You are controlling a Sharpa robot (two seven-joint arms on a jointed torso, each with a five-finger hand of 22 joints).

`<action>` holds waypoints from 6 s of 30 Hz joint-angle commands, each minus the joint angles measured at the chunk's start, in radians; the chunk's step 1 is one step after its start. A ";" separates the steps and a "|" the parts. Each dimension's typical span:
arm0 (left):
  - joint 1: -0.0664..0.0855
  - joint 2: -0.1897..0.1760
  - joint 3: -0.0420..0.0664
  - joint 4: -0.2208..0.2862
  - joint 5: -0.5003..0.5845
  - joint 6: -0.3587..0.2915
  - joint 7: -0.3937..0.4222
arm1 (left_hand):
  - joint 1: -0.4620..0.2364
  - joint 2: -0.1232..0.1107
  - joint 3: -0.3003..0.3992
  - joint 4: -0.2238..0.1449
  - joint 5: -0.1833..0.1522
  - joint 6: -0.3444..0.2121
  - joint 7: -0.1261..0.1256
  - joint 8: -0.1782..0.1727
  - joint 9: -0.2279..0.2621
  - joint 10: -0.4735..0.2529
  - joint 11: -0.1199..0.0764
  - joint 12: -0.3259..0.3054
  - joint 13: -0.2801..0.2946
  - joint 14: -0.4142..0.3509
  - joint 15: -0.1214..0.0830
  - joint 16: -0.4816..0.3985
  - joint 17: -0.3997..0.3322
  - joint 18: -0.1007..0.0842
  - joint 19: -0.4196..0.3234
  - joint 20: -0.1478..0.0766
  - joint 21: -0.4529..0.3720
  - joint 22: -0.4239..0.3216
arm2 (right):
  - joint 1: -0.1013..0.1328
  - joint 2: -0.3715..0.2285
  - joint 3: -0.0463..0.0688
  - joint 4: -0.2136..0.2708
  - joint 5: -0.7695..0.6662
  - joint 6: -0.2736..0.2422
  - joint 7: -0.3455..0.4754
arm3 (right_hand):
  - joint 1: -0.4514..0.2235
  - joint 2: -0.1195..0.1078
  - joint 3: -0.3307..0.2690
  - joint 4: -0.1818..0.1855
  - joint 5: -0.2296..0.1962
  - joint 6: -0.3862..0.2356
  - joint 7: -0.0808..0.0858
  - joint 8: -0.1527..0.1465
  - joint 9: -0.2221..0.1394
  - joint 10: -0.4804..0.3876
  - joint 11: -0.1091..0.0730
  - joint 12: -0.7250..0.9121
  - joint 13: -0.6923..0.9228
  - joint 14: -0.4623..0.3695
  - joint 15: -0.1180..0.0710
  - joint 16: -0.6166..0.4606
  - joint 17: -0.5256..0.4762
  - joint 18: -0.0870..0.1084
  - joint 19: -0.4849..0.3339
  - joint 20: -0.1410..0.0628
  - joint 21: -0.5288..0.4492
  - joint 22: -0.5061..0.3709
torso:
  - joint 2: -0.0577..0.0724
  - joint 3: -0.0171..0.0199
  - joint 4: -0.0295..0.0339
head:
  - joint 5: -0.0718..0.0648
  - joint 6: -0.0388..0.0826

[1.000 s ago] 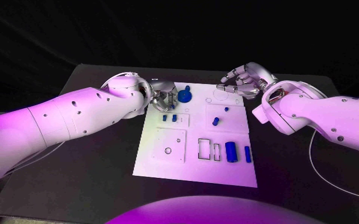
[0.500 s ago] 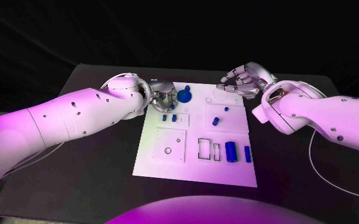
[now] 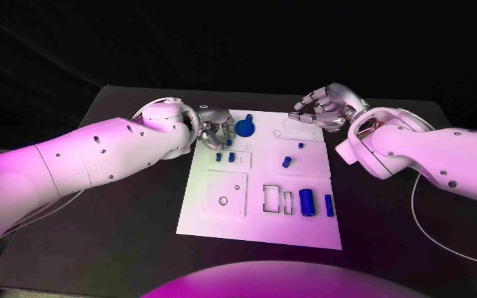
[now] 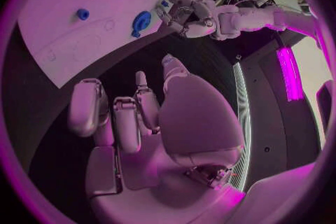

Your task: Assemble the parts on the task board

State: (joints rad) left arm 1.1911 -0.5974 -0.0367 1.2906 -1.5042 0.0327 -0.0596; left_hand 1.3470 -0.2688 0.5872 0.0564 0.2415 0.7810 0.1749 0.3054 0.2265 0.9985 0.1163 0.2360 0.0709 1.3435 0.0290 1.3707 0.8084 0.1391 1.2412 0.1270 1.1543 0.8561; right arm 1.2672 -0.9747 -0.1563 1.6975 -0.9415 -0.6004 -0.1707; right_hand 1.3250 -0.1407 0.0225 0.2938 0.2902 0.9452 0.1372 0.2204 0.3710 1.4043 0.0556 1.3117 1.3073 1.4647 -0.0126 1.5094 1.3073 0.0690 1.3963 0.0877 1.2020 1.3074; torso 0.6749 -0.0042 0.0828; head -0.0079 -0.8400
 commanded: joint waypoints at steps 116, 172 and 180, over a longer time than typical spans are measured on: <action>-0.011 -0.307 0.045 0.185 1.416 -0.291 0.592 | 0.052 0.103 -0.079 -0.029 0.006 0.074 0.028 -0.002 -0.013 -0.081 0.018 0.215 0.052 -0.300 0.019 -0.328 -0.466 0.044 -0.216 0.004 -0.371 -0.377 | -0.095 0.091 0.000 -0.118 -0.760 0.293 -0.110 | 0.159 -0.097 0.644 -0.144 0.001 0.163 -0.023 0.053 0.024 -0.073 -0.012 -1.179 -1.191 0.033 -0.020 -0.095 -0.121 0.022 -0.010 -0.017 -0.068 0.068 | 0.001 0.0003 0.0000 | -0.047 0.003; -0.015 -0.299 0.044 0.168 1.461 -0.266 0.548 | 0.050 0.101 -0.078 -0.038 0.006 0.061 0.035 0.004 -0.012 -0.127 0.028 0.216 0.045 -0.314 0.028 -0.327 -0.469 0.044 -0.228 0.010 -0.369 -0.373 | -0.105 0.177 0.010 0.086 -0.703 0.143 -0.065 | 0.132 -0.104 0.675 -0.173 -0.001 0.164 -0.023 0.057 0.037 -0.059 -0.014 -1.192 -1.186 0.034 -0.021 -0.094 -0.118 0.022 -0.011 -0.019 -0.064 0.077 | -0.001 -0.0038 0.0040 | -0.011 -0.001; -0.015 -0.299 0.044 0.172 1.464 -0.268 0.545 | 0.049 0.101 -0.078 -0.039 0.006 0.061 0.035 0.005 -0.012 -0.128 0.028 0.217 0.045 -0.314 0.028 -0.327 -0.469 0.044 -0.229 0.010 -0.369 -0.373 | -0.155 0.238 0.004 0.068 -0.694 0.163 -0.050 | 0.129 -0.102 0.678 -0.175 -0.001 0.161 -0.022 0.057 0.038 -0.061 -0.013 -1.195 -1.186 0.033 -0.021 -0.095 -0.122 0.024 -0.015 -0.019 -0.073 0.074 | 0.000 -0.0027 -0.0011 | 0.011 -0.008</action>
State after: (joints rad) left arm 1.1753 -0.8992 0.0064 1.4596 -0.0493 -0.2499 0.4832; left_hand 1.3972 -0.1660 0.5080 0.0233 0.2415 0.8471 0.2123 0.3058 0.2147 0.8756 0.1430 0.4472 0.1174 1.0343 0.0556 1.0384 0.3411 0.1704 1.0166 0.1341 0.7821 0.4825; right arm 1.1153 -0.7397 -0.1524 1.7689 -1.6405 -0.4606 -0.2415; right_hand 1.4641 -0.2488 0.6954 0.1199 0.2858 1.1031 0.1153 0.2704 0.4070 1.2883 0.0927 0.1149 0.1194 1.4648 -0.0269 1.4104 1.1863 0.0997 1.3859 0.0735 1.1323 1.3073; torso 0.6742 -0.0078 0.0833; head -0.0007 -0.8450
